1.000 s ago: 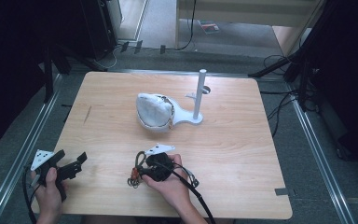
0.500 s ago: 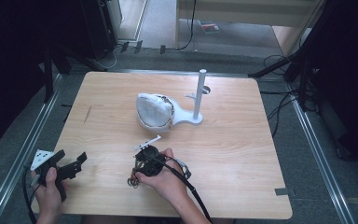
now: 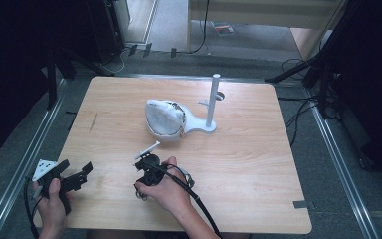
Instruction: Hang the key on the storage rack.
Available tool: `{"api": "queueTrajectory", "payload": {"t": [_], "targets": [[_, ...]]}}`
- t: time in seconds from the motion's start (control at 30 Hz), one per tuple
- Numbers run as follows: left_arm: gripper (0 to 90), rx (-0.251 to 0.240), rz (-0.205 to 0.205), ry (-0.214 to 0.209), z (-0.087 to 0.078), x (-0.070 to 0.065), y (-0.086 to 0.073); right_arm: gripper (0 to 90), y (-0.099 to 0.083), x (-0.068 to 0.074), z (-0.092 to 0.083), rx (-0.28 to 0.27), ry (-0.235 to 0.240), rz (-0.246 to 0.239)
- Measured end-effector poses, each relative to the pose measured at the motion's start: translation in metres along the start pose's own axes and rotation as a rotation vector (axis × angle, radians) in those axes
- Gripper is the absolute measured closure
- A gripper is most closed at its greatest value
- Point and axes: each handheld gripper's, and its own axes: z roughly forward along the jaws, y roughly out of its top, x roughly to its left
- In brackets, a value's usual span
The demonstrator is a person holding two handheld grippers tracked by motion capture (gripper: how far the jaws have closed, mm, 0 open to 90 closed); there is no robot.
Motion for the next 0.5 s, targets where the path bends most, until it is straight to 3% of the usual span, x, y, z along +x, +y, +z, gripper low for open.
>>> {"api": "queueTrajectory", "payload": {"t": [0.3,0.5], "targets": [[8.1,0.002,0.001,0.0,0.0,0.0,0.0,49.4,0.004,0.001,0.011,0.001,0.006,0.048],[8.1,0.003,0.0,0.0,0.0,0.0,0.0,48.3,0.002,0.0,0.016,0.018,-0.064,0.019]]}}
